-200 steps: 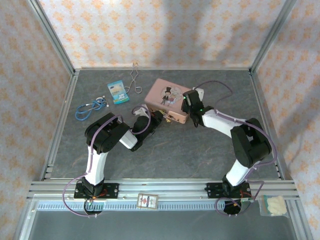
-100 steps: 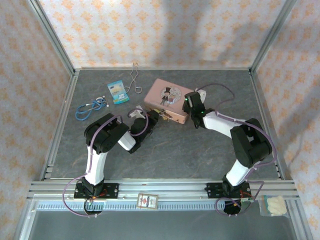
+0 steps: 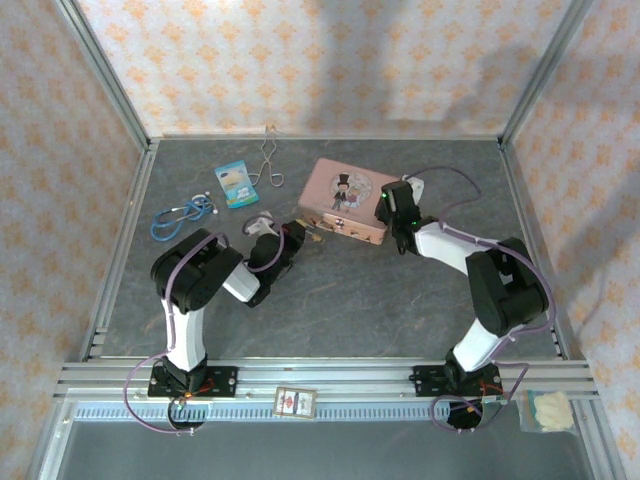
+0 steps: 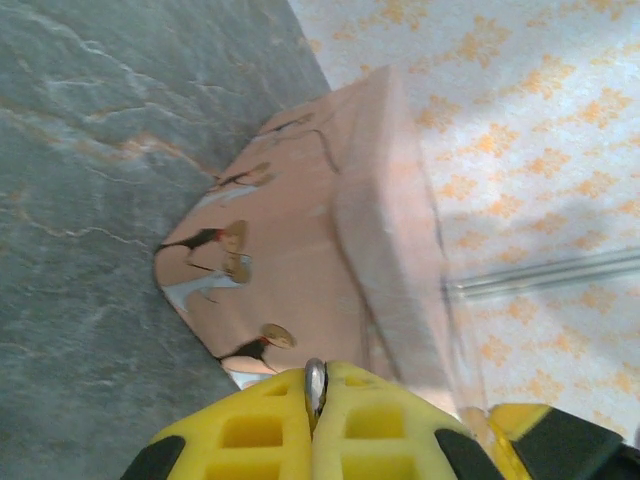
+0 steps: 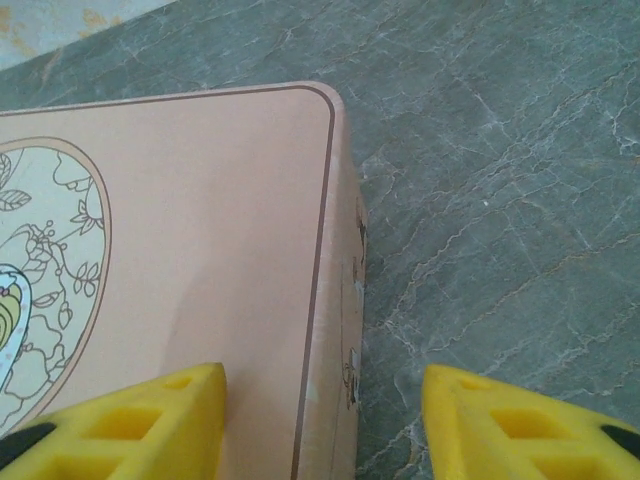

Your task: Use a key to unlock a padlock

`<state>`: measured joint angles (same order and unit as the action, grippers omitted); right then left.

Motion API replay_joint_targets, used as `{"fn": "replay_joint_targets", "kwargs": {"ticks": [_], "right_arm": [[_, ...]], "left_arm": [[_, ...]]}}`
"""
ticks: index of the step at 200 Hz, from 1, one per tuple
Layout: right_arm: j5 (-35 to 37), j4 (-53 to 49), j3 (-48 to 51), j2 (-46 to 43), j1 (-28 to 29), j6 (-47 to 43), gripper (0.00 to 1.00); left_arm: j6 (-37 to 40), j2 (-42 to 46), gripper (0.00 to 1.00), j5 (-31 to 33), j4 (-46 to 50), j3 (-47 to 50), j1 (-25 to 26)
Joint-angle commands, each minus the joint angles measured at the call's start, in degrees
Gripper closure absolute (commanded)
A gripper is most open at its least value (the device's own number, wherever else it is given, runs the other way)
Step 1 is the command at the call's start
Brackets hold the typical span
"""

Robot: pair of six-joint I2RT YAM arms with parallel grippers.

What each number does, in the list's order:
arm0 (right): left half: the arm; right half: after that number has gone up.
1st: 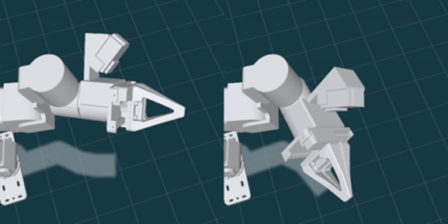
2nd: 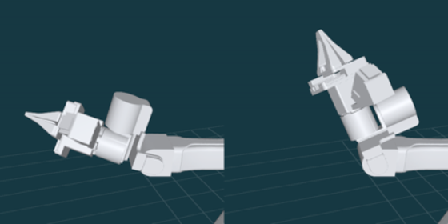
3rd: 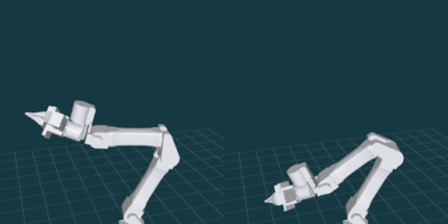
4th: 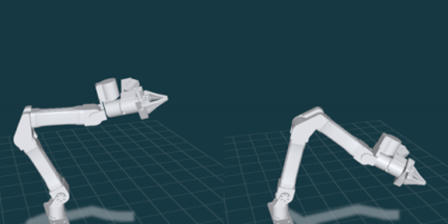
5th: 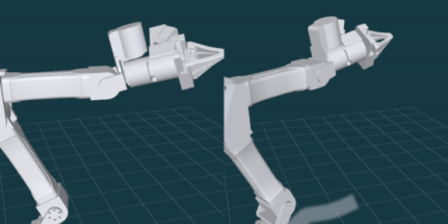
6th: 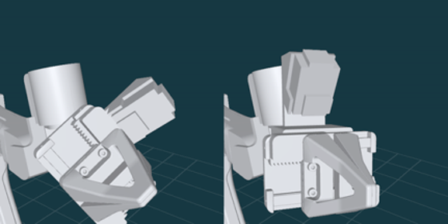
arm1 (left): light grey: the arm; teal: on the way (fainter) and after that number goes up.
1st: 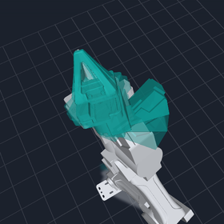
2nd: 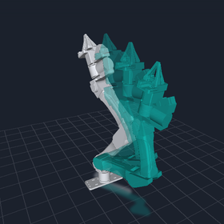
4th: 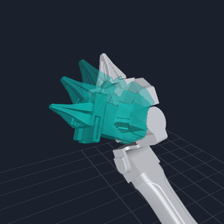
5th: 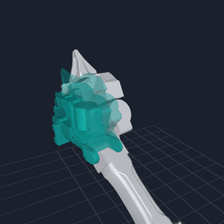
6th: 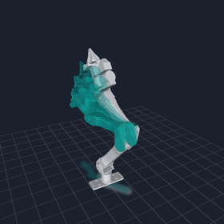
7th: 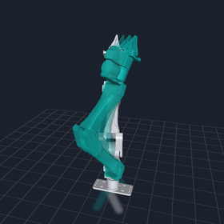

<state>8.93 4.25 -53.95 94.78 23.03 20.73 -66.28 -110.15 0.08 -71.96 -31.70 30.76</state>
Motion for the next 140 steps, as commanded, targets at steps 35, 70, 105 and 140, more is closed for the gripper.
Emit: {"fn": "replay_joint_targets", "kwargs": {"ticks": [35, 70, 105, 140], "right_arm": [[1.17, 3.59, 3.27, -12.96, -1.18, -4.82, 0.00], [6.84, 7.46, 9.21, -18.18, -4.46, -7.13, 0.00], [6.89, 9.63, 15.52, -22.58, -9.34, -4.62, 0.00], [4.76, 10.48, 18.75, -24.29, -11.12, -2.62, 0.00]], "left_arm": [[9.15, 14.18, 1.00, -13.13, 18.83, 1.95, -0.49], [16.91, 23.31, 1.00, -14.78, 39.08, 1.78, 0.93], [22.92, 26.55, 1.00, -14.69, 54.03, -1.89, 4.20], [23.19, 21.80, 1.00, -15.85, 54.78, -3.34, 6.79]]}}
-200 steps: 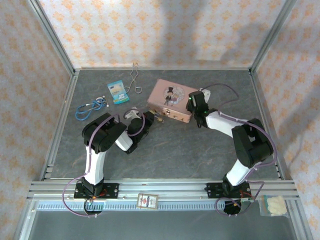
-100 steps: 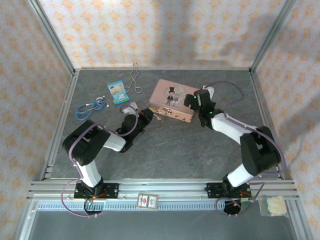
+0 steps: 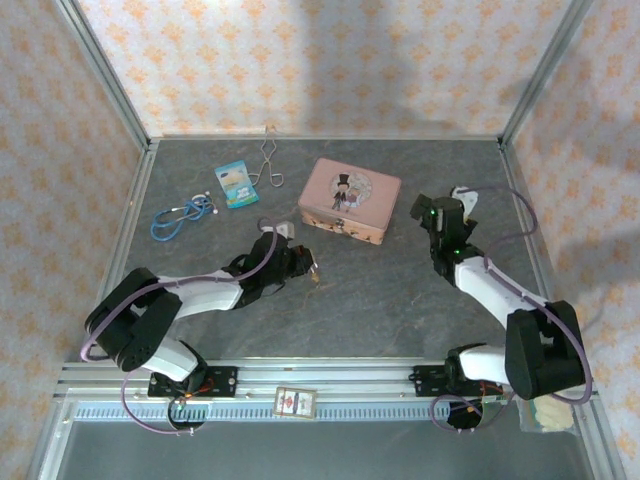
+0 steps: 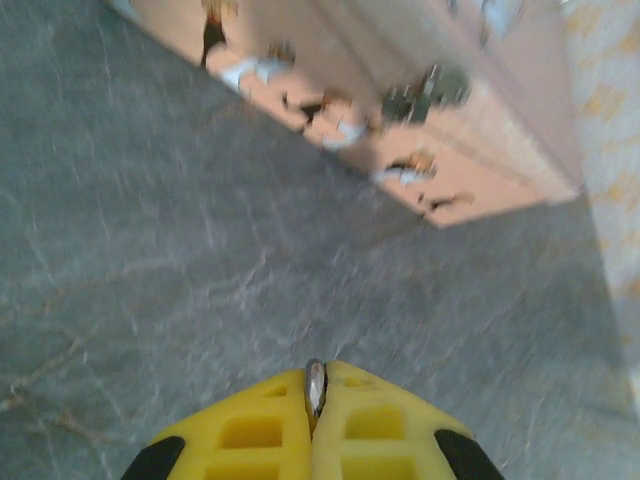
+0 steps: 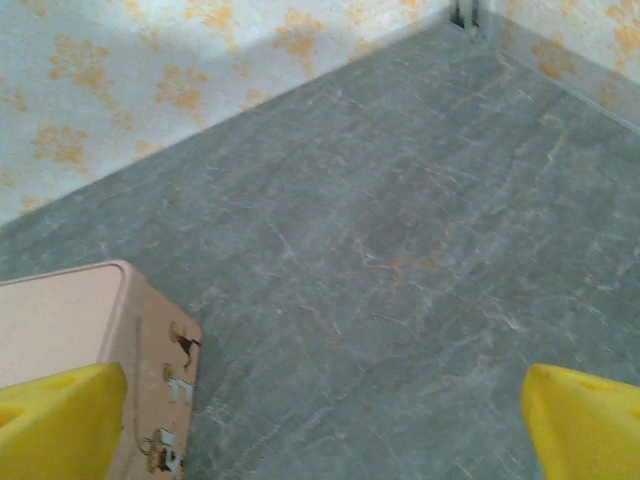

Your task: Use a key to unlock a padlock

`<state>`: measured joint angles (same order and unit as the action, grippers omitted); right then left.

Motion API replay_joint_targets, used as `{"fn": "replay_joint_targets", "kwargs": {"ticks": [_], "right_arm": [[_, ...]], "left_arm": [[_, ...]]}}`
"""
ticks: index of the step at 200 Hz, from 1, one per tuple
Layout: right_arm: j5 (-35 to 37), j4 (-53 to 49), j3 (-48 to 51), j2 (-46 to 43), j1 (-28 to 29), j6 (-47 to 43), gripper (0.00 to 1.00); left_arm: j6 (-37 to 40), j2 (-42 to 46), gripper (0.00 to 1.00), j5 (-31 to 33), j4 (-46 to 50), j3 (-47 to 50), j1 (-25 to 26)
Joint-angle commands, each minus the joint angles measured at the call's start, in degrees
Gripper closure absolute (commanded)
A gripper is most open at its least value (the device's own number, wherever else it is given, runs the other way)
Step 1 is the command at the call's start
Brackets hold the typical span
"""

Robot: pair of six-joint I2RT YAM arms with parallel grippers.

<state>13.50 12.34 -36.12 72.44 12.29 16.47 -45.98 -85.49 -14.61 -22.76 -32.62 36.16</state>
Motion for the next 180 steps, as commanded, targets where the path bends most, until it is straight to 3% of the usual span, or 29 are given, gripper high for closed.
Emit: {"fn": "replay_joint_targets", "kwargs": {"ticks": [1, 42, 91, 108, 159, 180], "right_arm": [[0.20, 2.41, 0.94, -1.95, -0.45, 1.68, 0.00], [0.03, 2.68, 1.41, -2.18, -1.04, 1.31, 0.00], [1.48, 7.76, 4.51, -1.32, -2.24, -2.23, 0.00], [3.35, 12.44, 6.85, -0.30, -3.08, -5.20, 0.00], [2.94, 26.29, 12.03, 5.92, -8.42, -11.03, 0.00], [1.61, 34.64, 15.11, 7.79, -9.38, -12.35, 0.00]], "left_arm": [[2.90, -3.07, 1.00, -1.14, 5.65, -2.61, 1.47], [0.25, -9.98, 1.00, -2.63, -0.82, -4.35, 2.15], [-2.10, -11.20, 0.54, -2.54, -4.17, -5.39, 1.94], [-1.24, -8.17, 0.45, -0.40, -3.96, -4.89, 1.23], [8.44, 6.34, 0.31, 15.85, 3.20, -4.02, -6.08], [14.21, 12.18, 0.19, 25.13, 5.36, -3.15, -10.73]]}}
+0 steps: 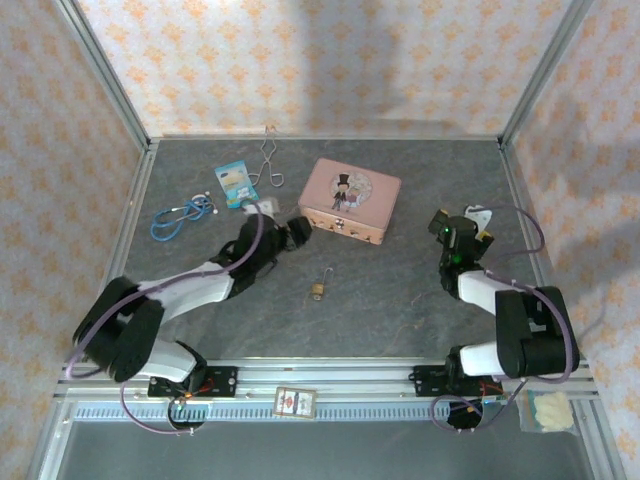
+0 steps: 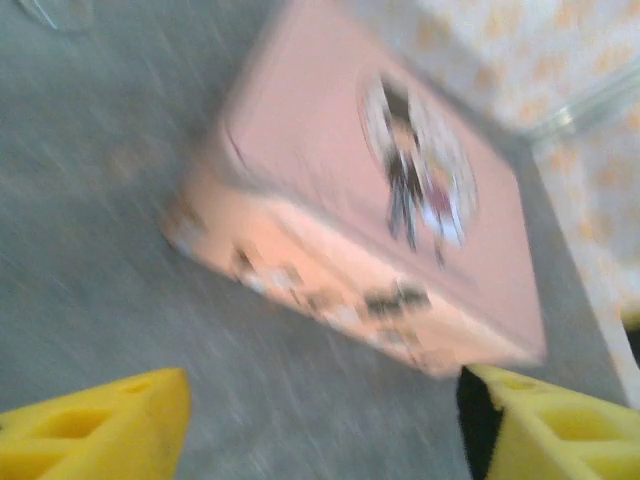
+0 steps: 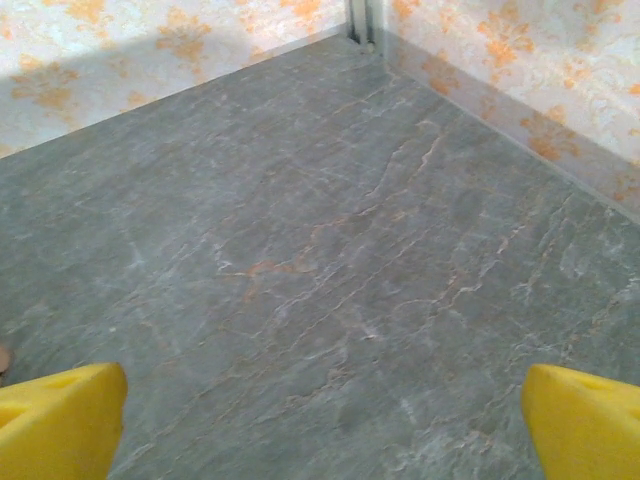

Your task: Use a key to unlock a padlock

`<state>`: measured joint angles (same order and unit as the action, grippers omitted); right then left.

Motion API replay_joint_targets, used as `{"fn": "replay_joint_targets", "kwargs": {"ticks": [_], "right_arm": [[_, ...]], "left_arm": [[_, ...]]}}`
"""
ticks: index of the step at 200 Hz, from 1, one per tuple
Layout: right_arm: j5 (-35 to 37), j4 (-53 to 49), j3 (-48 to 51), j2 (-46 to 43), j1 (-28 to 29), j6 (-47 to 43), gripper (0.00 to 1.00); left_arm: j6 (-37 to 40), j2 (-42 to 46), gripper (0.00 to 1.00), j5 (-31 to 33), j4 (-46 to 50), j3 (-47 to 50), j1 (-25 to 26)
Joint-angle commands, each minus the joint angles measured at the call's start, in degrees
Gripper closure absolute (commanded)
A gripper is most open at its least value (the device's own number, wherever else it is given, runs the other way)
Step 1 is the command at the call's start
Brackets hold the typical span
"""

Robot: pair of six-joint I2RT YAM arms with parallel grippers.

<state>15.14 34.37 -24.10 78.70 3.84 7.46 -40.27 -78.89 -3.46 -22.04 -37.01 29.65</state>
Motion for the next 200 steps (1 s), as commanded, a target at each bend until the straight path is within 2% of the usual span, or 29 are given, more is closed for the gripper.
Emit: {"fn": "replay_joint_targets", "kwargs": {"ticks": [1, 32, 48, 59, 78, 93, 104, 113, 131, 139, 146, 156, 171, 179, 193, 200], "right_arm": [[-0.07, 13.25, 3.26, 1.54, -0.93, -3.38, 0.00], [-2.10, 24.75, 6.45, 3.43, -1.36, -4.66, 0.00], [-4.52, 29.41, 7.74, 6.36, -1.57, -6.01, 0.00], [-9.45, 30.38, 8.69, 6.42, -1.62, -7.42, 0.00], [-9.19, 43.05, 13.37, 9.47, -1.64, -7.43, 0.00], [-8.45, 36.59, 11.76, 7.59, -1.64, -6.90, 0.00], [-8.49, 40.16, 12.65, 8.60, -1.64, -7.29, 0.00], [-8.63, 37.61, 11.93, 7.83, -1.63, -7.29, 0.00], [-8.59, 38.20, 12.02, 7.94, -1.54, -7.47, 0.00], [-8.64, 37.90, 12.00, 8.05, -1.46, -7.53, 0.00], [-8.63, 38.25, 12.05, 8.09, -1.37, -7.71, 0.00], [-8.83, 37.83, 11.87, 8.08, -1.32, -7.77, 0.00], [-10.64, 37.10, 11.37, 8.14, -1.29, -8.58, 0.00], [-11.17, 37.00, 11.23, 8.28, -1.24, -8.78, 0.00], [-11.28, 36.99, 11.26, 8.31, -1.24, -8.87, 0.00], [-11.31, 36.87, 11.25, 8.27, -1.28, -8.89, 0.00]], "left_arm": [[8.88, 5.80, 0.18, 14.48, 4.64, 1.33, -4.41], [17.15, 11.27, 0.03, 29.60, 0.99, 5.52, -9.24], [21.47, 12.16, 0.03, 35.18, -3.50, 8.51, -11.41], [24.00, 12.05, 0.02, 38.70, -6.26, 9.97, -12.66], [28.96, 10.29, 0.02, 43.36, -12.93, 13.11, -14.36], [35.19, 7.38, 0.02, 45.17, -21.22, 15.99, -15.21], [38.75, 4.72, 0.02, 46.32, -29.01, 18.26, -15.59], [40.80, 2.04, 0.01, 46.82, -35.34, 20.11, -16.08], [45.96, -3.33, 0.01, 44.07, -49.26, 23.51, -17.01], [46.66, -4.03, 0.01, 41.82, -50.16, 23.54, -17.27], [45.61, -3.47, 0.01, 38.98, -46.31, 22.62, -17.78], [44.63, -2.63, 0.01, 32.14, -44.17, 22.25, -19.28], [42.77, -3.35, 0.01, 20.54, -49.72, 24.79, -22.52], [40.81, -5.46, 0.00, 20.54, -53.74, 26.32, -24.02], [38.34, -10.14, 0.00, 18.83, -66.62, 29.90, -27.26], [37.81, -10.65, 0.00, 17.54, -68.33, 30.88, -27.87]]}}
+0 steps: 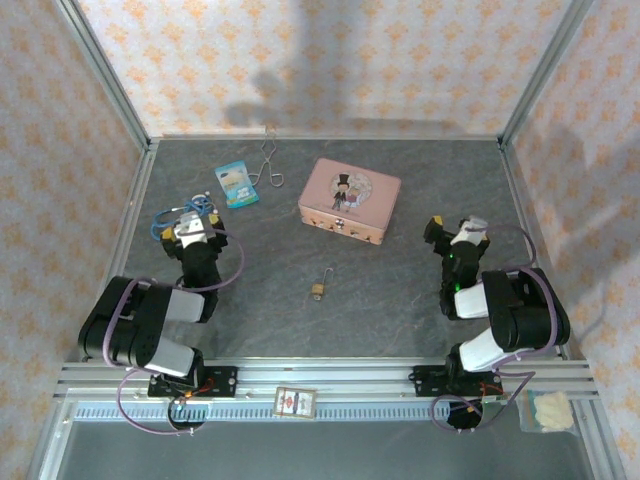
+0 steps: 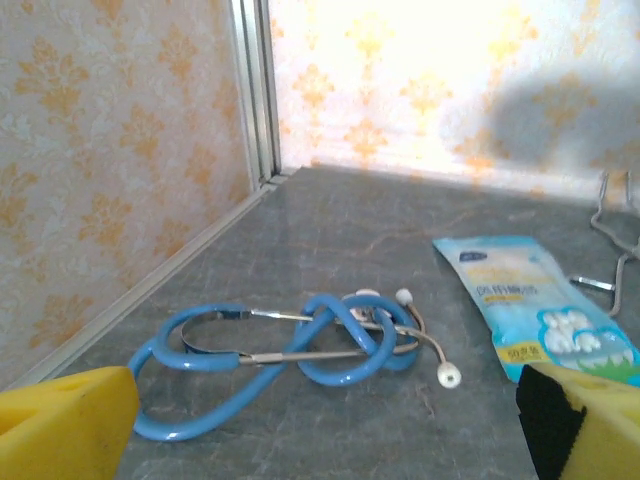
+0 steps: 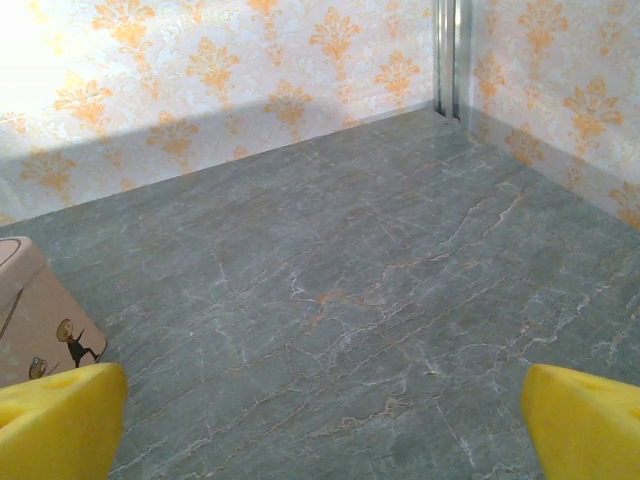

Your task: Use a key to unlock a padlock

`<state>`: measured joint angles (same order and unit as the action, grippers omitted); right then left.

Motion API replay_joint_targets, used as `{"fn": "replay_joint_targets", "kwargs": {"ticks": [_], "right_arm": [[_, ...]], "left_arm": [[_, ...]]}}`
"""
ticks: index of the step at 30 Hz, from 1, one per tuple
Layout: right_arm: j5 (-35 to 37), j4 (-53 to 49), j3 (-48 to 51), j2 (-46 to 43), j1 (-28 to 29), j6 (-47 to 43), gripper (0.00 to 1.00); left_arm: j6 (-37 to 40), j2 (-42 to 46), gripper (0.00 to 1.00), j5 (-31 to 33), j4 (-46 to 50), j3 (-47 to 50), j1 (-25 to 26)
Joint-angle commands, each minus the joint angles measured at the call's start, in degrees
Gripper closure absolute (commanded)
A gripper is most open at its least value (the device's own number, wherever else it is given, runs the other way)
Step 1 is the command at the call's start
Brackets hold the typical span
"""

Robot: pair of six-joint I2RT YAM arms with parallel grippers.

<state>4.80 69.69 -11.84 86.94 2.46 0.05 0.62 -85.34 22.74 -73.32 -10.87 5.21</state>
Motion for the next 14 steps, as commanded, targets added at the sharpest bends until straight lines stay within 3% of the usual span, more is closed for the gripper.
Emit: {"fn": "replay_joint_targets", "kwargs": {"ticks": [1, 3, 6, 14], "right_arm": [[-1.00, 1.57, -1.00, 0.05, 0.09, -1.47, 0.00], [-1.02, 1.59, -1.00, 0.02, 0.11, -1.47, 0.00], [-1.02, 1.59, -1.00, 0.06, 0.09, -1.43, 0.00], [-1.75, 1.28, -1.19, -0.06, 0.09, -1.81, 0.00]], "left_arm": [[-3.13, -3.99, 0.00, -8.76, -16.73, 4.82, -3.44], [-3.67, -1.20, 0.01, -9.75, -11.85, 4.55, -3.51], [-2.84, -3.70, 0.03, -9.47, -17.44, 5.31, -3.50], [-2.83, -2.67, 0.02, -10.13, -10.28, 2.34, -3.37]]}}
